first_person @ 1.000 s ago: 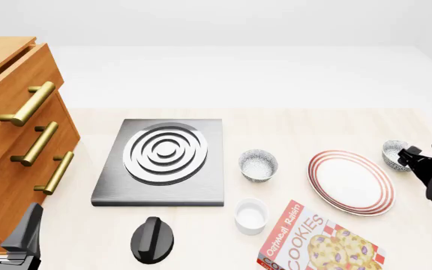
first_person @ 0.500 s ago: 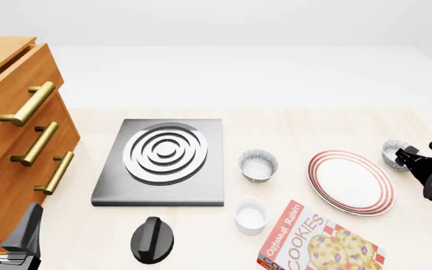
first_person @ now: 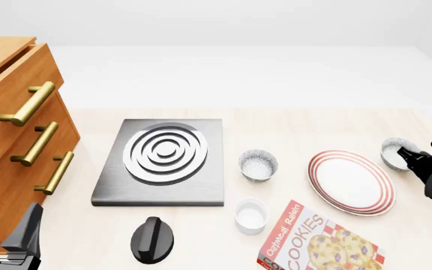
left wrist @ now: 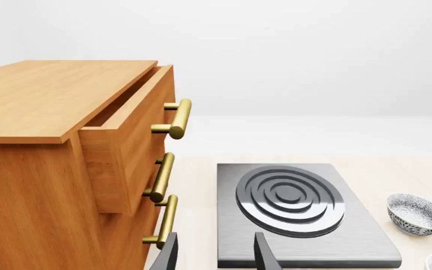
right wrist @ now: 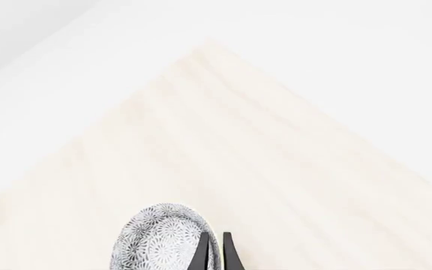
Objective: Pick the akita bowl next to the plate and place it on the plate.
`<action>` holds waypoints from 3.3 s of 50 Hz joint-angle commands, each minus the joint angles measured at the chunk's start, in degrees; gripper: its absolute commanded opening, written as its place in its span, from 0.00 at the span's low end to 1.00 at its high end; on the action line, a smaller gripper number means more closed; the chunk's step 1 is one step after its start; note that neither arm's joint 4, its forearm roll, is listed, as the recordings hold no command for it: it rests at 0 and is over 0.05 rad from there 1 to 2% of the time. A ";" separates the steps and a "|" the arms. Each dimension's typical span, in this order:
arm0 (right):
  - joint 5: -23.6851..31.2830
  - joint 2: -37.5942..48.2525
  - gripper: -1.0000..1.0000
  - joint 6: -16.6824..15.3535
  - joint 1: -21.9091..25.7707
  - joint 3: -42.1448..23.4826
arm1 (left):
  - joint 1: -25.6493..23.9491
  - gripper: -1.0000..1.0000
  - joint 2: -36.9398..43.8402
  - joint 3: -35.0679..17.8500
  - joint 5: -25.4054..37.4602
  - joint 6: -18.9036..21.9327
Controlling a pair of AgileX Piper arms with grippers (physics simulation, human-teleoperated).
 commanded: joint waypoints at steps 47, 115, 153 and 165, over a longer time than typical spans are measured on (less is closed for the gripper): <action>5.18 -14.20 0.00 1.63 -0.25 5.50 | 0.00 1.00 0.00 0.00 0.00 0.00; 9.70 -28.34 0.00 2.77 3.74 11.69 | 0.00 1.00 0.00 0.00 0.00 0.00; 9.80 -31.14 0.00 3.34 6.94 14.47 | 0.00 1.00 0.00 0.00 0.00 0.00; 9.71 -32.08 0.00 3.41 7.71 15.46 | 0.00 1.00 0.00 0.00 0.00 0.00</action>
